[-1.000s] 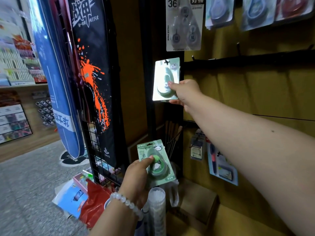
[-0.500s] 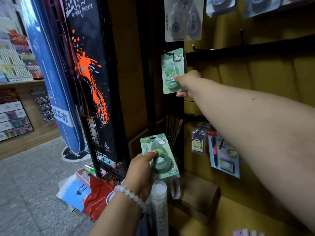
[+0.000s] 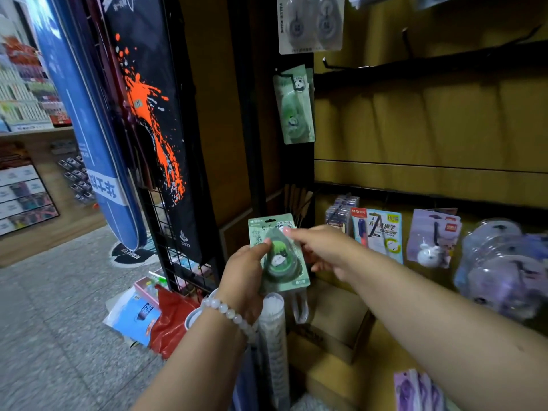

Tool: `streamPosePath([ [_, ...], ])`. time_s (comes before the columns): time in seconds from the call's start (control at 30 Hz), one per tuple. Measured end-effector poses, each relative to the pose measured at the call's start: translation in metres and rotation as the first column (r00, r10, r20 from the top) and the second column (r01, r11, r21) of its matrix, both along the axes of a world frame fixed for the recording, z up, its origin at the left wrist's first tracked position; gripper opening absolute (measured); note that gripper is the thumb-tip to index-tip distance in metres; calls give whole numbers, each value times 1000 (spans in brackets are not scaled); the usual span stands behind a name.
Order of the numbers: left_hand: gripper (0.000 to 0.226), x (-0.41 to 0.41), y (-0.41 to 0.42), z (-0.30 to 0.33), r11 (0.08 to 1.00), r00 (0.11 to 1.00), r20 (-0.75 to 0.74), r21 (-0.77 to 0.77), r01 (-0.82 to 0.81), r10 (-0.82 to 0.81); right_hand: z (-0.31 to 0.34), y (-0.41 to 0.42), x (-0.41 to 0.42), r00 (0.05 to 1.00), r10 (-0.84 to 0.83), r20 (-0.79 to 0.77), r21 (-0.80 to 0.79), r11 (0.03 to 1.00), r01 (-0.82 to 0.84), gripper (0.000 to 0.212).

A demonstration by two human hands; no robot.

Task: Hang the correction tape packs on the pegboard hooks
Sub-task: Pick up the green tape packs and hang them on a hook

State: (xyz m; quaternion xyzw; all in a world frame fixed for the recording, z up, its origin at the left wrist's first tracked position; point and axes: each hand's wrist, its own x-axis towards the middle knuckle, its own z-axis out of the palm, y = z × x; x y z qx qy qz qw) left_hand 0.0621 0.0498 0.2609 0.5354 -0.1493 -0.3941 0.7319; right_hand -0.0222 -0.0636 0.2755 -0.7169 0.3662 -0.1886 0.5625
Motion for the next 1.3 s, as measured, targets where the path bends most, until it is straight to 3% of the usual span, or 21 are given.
streamPosePath([
  [0.3,30,-1,4,-1,999,997,75,45,22,-25,-9,13,-6,995,11,101,45,999,-16,31],
  [0.43,24,6,4,0,998,980,200,60,-27,15,1,5,-3,987,-32,159,23,999,29,13],
  [0.53,19,16,6,-3,993,946,321,88,-79,47,22,-7,3,972,-65,225,-3,998,68,12],
  [0.6,13,24,9,-13,982,909,412,141,-127,58,44,-12,7,961,-82,263,-38,995,95,15],
  [0.7,10,35,13,-26,937,777,629,262,-232,17,83,-19,17,936,-105,335,-128,979,156,20],
  [0.8,13,38,18,-28,903,676,734,327,-279,-57,122,-24,28,906,-103,410,-169,968,187,20],
  [1.0,27,38,20,-33,880,608,782,377,-287,-137,169,-34,52,876,-113,470,-232,941,246,13],
  [1.2,23,39,16,-36,879,592,795,368,-302,-130,177,-51,70,886,-182,426,-211,932,293,40],
  [1.3,26,37,15,-38,888,593,796,354,-293,-121,173,-58,78,884,-187,429,-208,932,298,38],
])
